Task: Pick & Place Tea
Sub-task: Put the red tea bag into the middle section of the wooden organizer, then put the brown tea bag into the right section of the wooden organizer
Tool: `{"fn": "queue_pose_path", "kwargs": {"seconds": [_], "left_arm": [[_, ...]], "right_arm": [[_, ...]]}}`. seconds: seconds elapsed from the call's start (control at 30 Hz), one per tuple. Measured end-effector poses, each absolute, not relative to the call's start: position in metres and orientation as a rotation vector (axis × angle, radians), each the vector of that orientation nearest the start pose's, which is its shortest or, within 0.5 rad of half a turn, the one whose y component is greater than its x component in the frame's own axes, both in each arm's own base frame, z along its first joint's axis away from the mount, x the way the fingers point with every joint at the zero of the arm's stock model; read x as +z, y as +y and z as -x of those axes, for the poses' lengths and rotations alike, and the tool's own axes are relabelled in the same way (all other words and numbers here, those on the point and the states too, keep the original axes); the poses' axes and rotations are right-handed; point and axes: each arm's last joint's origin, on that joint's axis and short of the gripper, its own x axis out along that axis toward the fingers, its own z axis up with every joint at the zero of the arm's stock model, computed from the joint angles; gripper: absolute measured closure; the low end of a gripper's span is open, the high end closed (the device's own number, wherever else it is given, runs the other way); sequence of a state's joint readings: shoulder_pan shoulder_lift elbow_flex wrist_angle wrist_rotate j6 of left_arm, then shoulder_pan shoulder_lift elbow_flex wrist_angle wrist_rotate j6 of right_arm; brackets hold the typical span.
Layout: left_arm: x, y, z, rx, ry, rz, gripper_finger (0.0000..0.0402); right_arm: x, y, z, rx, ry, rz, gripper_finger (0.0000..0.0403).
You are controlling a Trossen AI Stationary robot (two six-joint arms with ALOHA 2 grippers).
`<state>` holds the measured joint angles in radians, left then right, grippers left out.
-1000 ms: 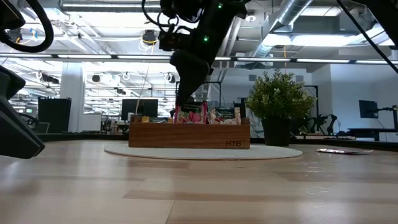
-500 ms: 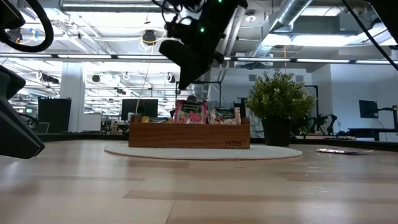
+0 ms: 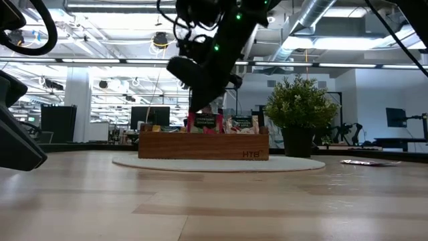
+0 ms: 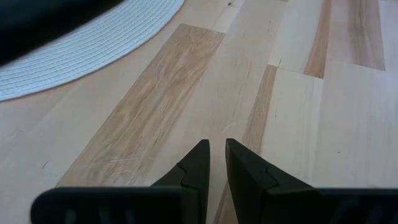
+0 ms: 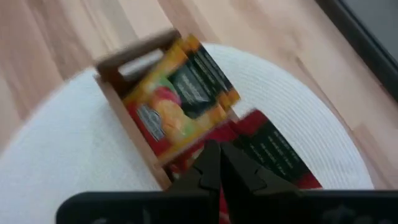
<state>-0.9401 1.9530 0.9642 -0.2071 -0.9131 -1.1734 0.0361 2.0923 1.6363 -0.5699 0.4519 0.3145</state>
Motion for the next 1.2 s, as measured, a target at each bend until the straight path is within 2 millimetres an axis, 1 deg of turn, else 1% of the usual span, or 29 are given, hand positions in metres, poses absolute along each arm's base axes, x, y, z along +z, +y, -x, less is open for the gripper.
{"fn": "queue_pose_path", "kwargs": {"seconds": [0.13, 0.2, 0.3, 0.37, 0.5, 0.6, 0.67, 0.77, 0.83, 0.9, 0.97, 1.03, 1.1, 1.2], "left_arm": [[0.097, -0.257, -0.216, 0.363, 0.589, 0.169, 0.0356], [0.097, -0.257, -0.216, 0.362, 0.590, 0.170, 0.0356], [0.097, -0.257, -0.216, 0.356, 0.602, 0.174, 0.0356], [0.097, -0.257, -0.216, 0.354, 0.608, 0.175, 0.0356], [0.097, -0.257, -0.216, 0.352, 0.609, 0.171, 0.0356], [0.097, -0.257, -0.216, 0.351, 0.610, 0.170, 0.0356], [0.097, -0.257, -0.216, 0.351, 0.608, 0.171, 0.0356], [0.097, -0.257, -0.216, 0.352, 0.600, 0.174, 0.0356], [0.098, -0.258, -0.217, 0.354, 0.586, 0.179, 0.0356], [0.098, -0.259, -0.217, 0.350, 0.575, 0.179, 0.0356], [0.099, -0.260, -0.219, 0.335, 0.564, 0.170, 0.0356], [0.100, -0.262, -0.220, 0.319, 0.556, 0.163, 0.0356], [0.101, -0.263, -0.221, 0.305, 0.548, 0.162, 0.0356], [0.103, -0.264, -0.223, 0.294, 0.538, 0.160, 0.0356]], "right_arm": [[0.201, 0.006, -0.449, -0.525, 0.897, -0.004, 0.0402], [0.206, 0.009, -0.447, -0.551, 0.886, 0.049, 0.0402], [0.225, 0.019, -0.438, -0.593, 0.863, 0.152, 0.0402], [0.241, 0.034, -0.428, -0.587, 0.854, 0.218, 0.0402], [0.269, 0.073, -0.393, -0.493, 0.927, 0.315, 0.0402], [0.275, 0.105, -0.352, -0.413, 0.998, 0.355, 0.0403], [0.270, 0.122, -0.323, -0.376, 1.030, 0.305, 0.0402], [0.255, 0.142, -0.278, -0.365, 1.042, 0.155, 0.0402], [0.240, 0.149, -0.249, -0.399, 1.060, 0.040, 0.0402], [0.223, 0.155, -0.223, -0.446, 1.084, -0.092, 0.0402], [0.209, 0.161, -0.202, -0.470, 1.127, -0.219, 0.0402], [0.198, 0.170, -0.187, -0.448, 1.180, -0.335, 0.0402], [0.189, 0.182, -0.177, -0.385, 1.257, -0.409, 0.0402], [0.176, 0.203, -0.172, -0.329, 1.321, -0.482, 0.0402]]}}
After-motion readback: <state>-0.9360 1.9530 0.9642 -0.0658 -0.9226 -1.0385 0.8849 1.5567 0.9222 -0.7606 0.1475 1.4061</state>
